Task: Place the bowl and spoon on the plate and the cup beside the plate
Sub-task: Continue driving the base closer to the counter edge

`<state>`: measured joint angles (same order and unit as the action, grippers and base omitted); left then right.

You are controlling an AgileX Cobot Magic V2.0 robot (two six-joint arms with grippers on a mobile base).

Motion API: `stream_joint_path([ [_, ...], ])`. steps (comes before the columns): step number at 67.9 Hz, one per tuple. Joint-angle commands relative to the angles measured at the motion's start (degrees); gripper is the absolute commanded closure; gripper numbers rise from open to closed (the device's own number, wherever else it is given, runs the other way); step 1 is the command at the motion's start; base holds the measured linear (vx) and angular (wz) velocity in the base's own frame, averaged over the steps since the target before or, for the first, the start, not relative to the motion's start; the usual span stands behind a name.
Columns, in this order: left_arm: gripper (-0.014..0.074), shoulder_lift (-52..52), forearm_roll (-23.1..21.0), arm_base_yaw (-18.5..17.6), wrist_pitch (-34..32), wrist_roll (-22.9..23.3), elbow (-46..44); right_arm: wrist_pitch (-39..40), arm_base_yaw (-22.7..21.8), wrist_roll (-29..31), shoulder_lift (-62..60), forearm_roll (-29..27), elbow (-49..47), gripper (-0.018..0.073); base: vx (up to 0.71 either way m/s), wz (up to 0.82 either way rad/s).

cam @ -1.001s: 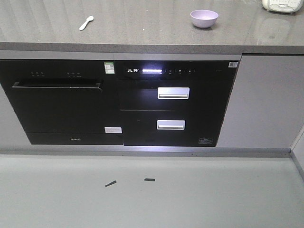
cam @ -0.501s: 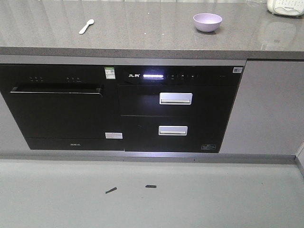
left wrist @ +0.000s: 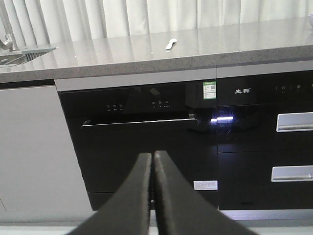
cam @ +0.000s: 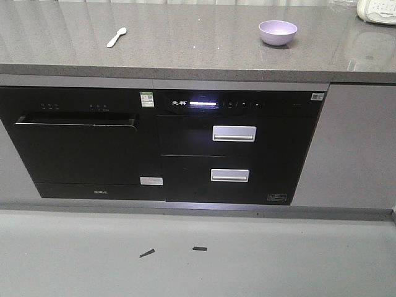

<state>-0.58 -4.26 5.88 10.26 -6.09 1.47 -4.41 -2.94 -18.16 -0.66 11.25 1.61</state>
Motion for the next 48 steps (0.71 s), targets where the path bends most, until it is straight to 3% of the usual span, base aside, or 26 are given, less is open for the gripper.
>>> stream_joint_path([
  [1, 0.0603, -0.86, -0.49, 0.08, -4.45, 0.22, -0.43, 4.41, -0.31, 0.37, -0.45, 0.58, 0.21, 0.0562, 0.05, 0.02],
  [48, 0.0603, -0.86, -0.49, 0.08, -4.45, 0.22, -0.43, 4.41, -0.31, 0.37, -0.45, 0.58, 0.21, 0.0562, 0.06, 0.02],
])
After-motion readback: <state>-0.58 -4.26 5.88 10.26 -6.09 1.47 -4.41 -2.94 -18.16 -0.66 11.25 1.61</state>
